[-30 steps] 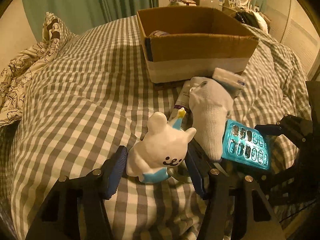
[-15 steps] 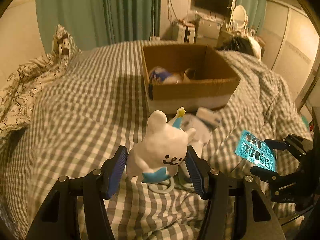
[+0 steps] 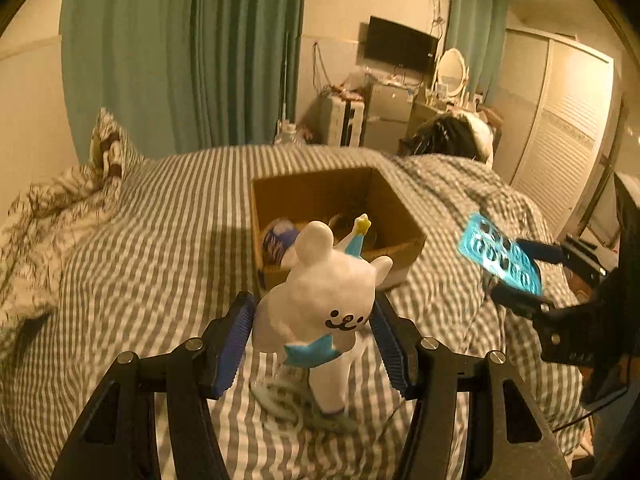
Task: Organize objects
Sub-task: 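Carry the blister pack and bear figurine into the box and release both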
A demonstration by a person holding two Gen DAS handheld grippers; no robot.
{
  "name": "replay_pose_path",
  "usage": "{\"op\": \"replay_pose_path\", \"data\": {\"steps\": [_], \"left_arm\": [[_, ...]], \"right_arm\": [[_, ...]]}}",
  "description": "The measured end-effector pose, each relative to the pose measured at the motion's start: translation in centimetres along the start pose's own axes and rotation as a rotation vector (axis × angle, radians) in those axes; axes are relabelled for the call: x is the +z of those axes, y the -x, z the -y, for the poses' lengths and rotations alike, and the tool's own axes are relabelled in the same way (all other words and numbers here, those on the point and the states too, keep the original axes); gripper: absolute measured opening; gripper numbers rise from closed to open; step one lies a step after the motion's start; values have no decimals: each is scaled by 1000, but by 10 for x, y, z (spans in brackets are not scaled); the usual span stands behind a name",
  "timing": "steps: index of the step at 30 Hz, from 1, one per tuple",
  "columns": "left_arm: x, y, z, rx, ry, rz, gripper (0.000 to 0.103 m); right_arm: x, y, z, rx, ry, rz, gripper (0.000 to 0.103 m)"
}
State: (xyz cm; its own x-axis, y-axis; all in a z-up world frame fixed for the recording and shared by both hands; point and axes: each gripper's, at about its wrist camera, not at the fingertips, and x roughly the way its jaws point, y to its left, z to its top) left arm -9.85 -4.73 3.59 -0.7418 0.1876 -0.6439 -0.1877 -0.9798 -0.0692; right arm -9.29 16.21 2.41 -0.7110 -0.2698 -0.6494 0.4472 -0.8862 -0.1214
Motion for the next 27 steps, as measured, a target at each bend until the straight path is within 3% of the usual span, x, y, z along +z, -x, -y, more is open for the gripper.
{"op": "replay_pose_path", "data": {"steps": [10,17,22,27], "left_arm": [[91,-25,3,-9,-28,113,60],[138,-79,-4,-23,-51,135,60],[136,-134,-17,-42,-25,95,60],[116,-184,-31,-61,-20,-5,60]], "right_arm": [[88,-19,29,-22,-1,132,71],[133,-55,43,-37,-2,161,71],[143,-93,55,-46,-36,132,71],[133,-148,56,-46,-52,55,71]]}}
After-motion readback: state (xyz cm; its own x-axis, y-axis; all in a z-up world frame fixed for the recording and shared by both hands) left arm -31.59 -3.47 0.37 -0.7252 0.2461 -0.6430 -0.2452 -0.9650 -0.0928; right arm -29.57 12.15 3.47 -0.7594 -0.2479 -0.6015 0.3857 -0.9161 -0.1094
